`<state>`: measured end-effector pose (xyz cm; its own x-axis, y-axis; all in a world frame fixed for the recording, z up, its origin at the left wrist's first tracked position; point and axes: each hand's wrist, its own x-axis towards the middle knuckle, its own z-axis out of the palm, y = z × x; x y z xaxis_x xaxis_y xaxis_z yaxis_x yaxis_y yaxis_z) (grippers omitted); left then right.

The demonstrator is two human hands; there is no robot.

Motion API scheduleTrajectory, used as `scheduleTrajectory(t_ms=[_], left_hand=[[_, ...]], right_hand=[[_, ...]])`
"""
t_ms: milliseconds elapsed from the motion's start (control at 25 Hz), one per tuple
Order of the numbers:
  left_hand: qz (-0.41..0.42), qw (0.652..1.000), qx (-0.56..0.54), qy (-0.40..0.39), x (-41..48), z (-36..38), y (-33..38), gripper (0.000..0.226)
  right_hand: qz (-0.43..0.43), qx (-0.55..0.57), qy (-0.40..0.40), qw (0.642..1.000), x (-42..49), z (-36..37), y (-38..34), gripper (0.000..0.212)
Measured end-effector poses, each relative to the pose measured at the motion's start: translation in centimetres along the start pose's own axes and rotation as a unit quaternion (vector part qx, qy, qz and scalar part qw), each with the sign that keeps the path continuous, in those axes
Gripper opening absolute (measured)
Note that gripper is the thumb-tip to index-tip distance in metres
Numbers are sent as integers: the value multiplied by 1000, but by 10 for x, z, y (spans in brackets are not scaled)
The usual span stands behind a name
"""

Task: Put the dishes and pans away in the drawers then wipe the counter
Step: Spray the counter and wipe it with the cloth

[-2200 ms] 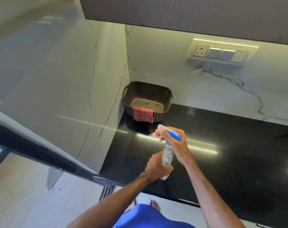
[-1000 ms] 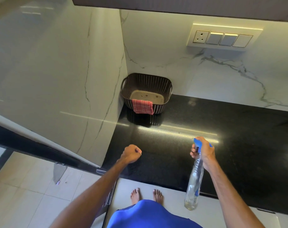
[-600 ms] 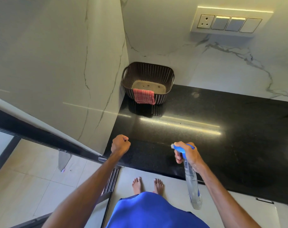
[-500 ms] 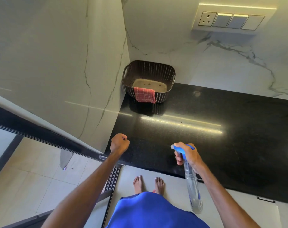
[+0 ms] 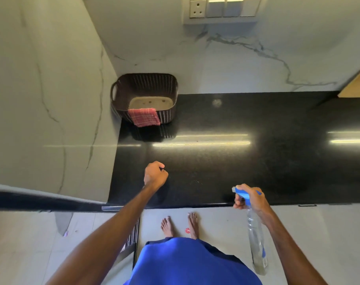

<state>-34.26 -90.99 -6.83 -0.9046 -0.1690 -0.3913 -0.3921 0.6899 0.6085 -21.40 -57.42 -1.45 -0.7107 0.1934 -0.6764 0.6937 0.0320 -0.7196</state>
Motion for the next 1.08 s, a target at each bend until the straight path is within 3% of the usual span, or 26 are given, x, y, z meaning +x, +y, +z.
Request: scheduleTrajectory(t_ms=[240,520,800,920,1080], left_hand=[[52,997,11,-49,18,25,38,26],[100,988,32,-113,57,40,96,30],[106,987,35,-119,69,47,129,27],[114,987,45,-102,70,67,152,26],[114,987,62,-100,54,113,207,29]], right_hand=[[-67,127,72,987,-3,-17,-22,37],[-169,214,134,953,41,6,-116,28],[-86,273,170,943,108,-4,-156,47],[-86,305,181,931,120,-44,-155,32],[-91,346,217,908,127,-130,-146,31]])
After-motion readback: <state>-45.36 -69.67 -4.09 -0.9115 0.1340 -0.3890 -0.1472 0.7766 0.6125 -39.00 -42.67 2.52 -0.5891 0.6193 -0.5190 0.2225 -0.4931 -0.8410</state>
